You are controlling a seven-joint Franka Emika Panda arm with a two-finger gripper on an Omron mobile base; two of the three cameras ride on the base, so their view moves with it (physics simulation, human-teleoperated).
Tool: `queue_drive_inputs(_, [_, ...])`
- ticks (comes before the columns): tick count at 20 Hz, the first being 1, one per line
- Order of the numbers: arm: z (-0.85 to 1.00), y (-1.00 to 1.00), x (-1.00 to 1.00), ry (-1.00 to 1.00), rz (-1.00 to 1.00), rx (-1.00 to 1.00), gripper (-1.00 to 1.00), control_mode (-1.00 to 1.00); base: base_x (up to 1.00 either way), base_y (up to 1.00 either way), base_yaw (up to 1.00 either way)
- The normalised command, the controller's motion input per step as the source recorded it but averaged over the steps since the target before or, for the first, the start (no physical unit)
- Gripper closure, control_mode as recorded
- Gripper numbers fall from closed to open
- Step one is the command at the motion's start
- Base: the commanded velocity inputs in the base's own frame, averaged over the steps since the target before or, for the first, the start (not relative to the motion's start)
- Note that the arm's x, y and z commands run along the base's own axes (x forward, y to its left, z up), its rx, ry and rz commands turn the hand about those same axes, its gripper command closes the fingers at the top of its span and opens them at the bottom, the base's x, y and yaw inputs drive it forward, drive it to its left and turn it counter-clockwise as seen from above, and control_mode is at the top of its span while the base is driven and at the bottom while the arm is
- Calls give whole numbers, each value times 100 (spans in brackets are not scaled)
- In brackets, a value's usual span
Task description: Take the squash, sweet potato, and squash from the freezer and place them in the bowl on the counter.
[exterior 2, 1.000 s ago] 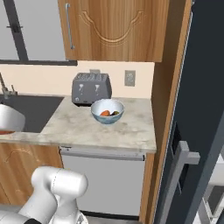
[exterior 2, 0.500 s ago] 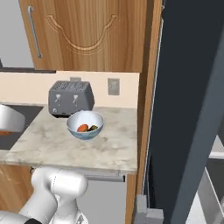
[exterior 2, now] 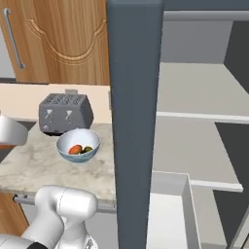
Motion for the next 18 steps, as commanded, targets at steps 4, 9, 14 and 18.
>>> queue_drive_inputs(4, [0, 0, 0, 0, 0, 0, 100, 100, 59, -2, 23])
queue_drive_inputs(9, [0, 0, 0, 0, 0, 0, 100, 100, 37, 0, 4])
queue_drive_inputs(14, [-9, 12, 27, 8, 0, -1, 100, -100, 21, 5, 1])
queue_drive_inputs(18, [-37, 11, 74, 26, 0, -1, 100, -100, 0, 0, 0])
